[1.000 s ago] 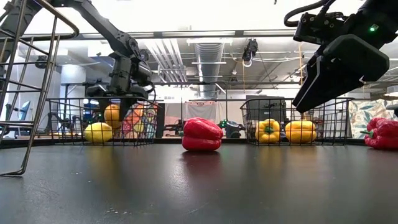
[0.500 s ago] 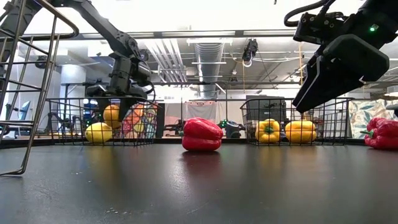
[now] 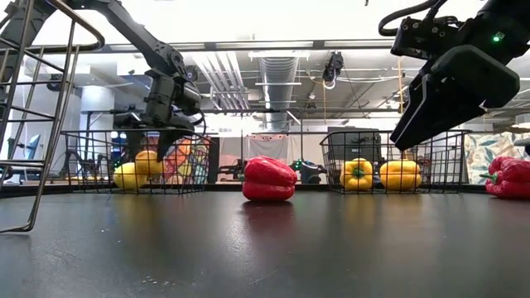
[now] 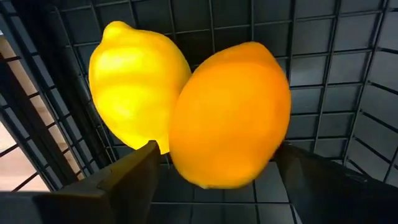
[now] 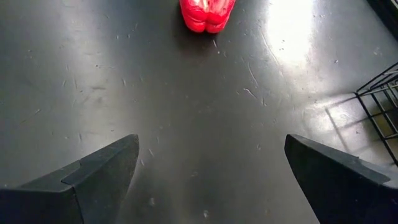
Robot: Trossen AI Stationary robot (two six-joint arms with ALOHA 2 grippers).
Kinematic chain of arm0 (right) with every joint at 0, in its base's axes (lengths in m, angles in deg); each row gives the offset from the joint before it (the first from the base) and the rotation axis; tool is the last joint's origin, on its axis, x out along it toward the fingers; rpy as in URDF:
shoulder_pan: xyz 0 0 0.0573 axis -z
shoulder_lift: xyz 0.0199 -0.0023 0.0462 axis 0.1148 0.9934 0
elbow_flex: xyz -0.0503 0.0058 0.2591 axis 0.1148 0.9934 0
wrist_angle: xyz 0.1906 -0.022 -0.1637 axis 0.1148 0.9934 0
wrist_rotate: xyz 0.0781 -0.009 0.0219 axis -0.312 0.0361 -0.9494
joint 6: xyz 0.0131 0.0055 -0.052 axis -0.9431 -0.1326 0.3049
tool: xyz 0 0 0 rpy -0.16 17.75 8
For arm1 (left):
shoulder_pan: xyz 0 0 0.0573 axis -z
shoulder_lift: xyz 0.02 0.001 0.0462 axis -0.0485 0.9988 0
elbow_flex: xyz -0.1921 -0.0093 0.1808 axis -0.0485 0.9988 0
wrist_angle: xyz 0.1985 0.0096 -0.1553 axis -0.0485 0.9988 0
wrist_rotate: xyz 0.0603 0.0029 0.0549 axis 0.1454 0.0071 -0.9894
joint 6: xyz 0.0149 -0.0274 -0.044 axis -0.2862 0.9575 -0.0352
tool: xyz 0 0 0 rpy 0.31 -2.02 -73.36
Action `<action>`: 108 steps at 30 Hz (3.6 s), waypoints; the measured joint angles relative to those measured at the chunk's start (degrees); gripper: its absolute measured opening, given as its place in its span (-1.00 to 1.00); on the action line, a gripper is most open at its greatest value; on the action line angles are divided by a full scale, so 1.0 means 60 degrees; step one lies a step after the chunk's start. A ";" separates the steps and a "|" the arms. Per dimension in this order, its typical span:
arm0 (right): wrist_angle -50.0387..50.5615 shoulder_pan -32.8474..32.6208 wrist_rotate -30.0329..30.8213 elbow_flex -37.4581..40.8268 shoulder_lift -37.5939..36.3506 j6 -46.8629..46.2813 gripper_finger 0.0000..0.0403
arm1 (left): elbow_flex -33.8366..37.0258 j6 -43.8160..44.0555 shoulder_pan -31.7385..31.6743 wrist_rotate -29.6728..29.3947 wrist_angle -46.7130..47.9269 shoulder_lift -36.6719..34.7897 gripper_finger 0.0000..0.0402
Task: Sort produce into baskets
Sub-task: Put the top lemon into the left black wire basket, then put the lemon into the left black wire basket
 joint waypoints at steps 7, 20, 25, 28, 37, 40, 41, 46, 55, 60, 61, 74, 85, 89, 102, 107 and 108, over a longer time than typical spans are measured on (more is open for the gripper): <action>0.0075 0.0000 0.0003 0.0000 0.0000 0.0000 0.96 | -0.0232 0.0036 0.0033 -0.0849 0.0163 -0.0033 0.46; 0.1313 -0.0037 -0.1808 -0.0319 -0.0077 -0.0062 0.96 | -0.0761 -0.0187 0.2308 -0.1691 0.1213 -0.1603 0.39; 0.3026 -0.0625 -0.1573 -0.1389 -0.0178 -0.0917 0.96 | -0.0674 0.0705 0.5005 -0.2911 0.1047 -0.2781 0.39; 0.2754 -0.1261 -0.1570 -0.1980 -0.0145 -0.0925 0.96 | -0.0670 0.1310 0.6960 -0.3717 0.0680 -0.3181 0.39; 0.2727 -0.3500 -0.0849 -0.3720 0.0527 -0.2706 0.96 | -0.0667 0.2751 1.2324 -0.6248 -0.1606 -0.3017 0.39; 0.2723 -0.4188 -0.1081 -0.4384 0.1008 -0.3332 0.96 | -0.0667 0.3055 1.3634 -0.6436 -0.2736 -0.2653 0.39; 0.2715 -0.4385 -0.1213 -0.4600 0.1171 -0.3553 0.96 | -0.0667 0.3102 1.3983 -0.6471 -0.3170 -0.2524 0.39; 0.3257 -0.5077 -0.2698 -0.5607 0.2161 -0.4983 0.96 | -0.0667 0.2011 1.5290 -0.6515 -0.5461 -0.1495 0.39; 0.7366 -0.5173 -0.7552 -0.6812 0.3646 -0.8150 0.96 | -0.0679 -0.0528 1.5660 -0.7552 -0.7862 0.0231 0.39; 0.7313 -0.5180 -0.9969 -0.6812 0.3877 -0.9751 0.96 | -0.0681 -0.0434 1.5377 -0.7960 -0.7992 0.0571 0.39; 0.7327 -0.5180 -1.0344 -0.6812 0.3904 -1.0036 0.96 | -0.0685 -0.0385 1.5315 -0.7936 -0.8149 0.0611 0.39; 0.7056 -0.5115 -1.1773 -0.6794 0.4805 -1.1380 0.96 | -0.0688 -0.0624 1.5147 -0.7825 -0.9690 0.1445 0.39; 0.7059 -0.4913 -1.2889 -0.6779 0.5965 -1.0189 0.96 | -0.0688 -0.0309 1.5221 -0.7816 -0.9686 0.1468 0.39; 0.7030 -0.4779 -1.2975 -0.6761 0.6365 -0.9254 0.96 | -0.0688 -0.0237 1.5243 -0.7810 -0.9686 0.1468 0.39; 0.7978 -0.4343 -1.2186 -0.6619 0.6398 -0.7903 0.96 | -0.0678 -0.0226 1.5253 -0.7806 -0.9675 0.1468 0.39; 0.8091 -0.4309 -1.2384 -0.6634 0.6244 -0.7630 0.96 | -0.0676 -0.0239 1.5253 -0.7805 -0.9591 0.1468 0.39; 0.8111 -0.4315 -1.2390 -0.6632 0.6244 -0.7623 0.96 | -0.0674 -0.0240 1.5253 -0.7805 -0.9588 0.1468 0.39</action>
